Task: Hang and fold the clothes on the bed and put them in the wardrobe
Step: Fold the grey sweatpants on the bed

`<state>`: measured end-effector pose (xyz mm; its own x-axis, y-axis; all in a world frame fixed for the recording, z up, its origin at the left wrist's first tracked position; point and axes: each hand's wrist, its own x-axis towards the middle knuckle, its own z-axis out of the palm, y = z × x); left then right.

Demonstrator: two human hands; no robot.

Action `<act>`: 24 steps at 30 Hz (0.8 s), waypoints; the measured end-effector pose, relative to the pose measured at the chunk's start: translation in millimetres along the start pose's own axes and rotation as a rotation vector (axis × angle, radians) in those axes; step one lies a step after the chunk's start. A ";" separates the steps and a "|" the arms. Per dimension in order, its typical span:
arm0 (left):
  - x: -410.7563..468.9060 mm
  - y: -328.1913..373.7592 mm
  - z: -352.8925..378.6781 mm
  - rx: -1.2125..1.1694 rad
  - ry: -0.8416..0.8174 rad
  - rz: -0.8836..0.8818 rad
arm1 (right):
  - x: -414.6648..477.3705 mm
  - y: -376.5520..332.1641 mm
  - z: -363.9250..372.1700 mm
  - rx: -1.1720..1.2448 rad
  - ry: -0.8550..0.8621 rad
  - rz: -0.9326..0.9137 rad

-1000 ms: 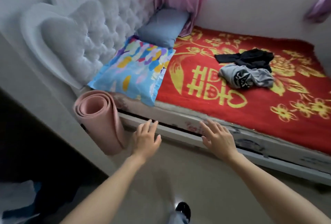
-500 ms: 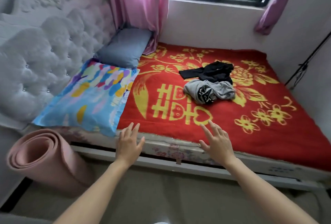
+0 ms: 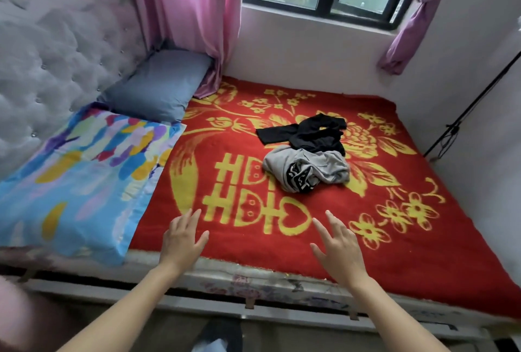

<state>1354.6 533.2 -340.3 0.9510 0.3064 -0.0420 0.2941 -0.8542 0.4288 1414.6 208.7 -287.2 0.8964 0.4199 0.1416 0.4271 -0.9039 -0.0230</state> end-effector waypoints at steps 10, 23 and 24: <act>195.2 56.3 64.6 -0.033 -0.159 0.050 | 141.0 72.6 53.4 -0.036 -0.276 0.216; 281.7 111.2 108.3 -0.053 -0.287 0.068 | 155.4 148.8 85.3 0.110 -0.402 0.656; 286.3 117.2 109.7 -0.060 -0.288 0.060 | 158.3 155.4 89.4 0.118 -0.424 0.668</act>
<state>1671.9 474.7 -401.1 0.9569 0.1171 -0.2656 0.2387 -0.8383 0.4902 1633.5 142.0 -356.9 0.9255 -0.1908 -0.3272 -0.2276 -0.9706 -0.0778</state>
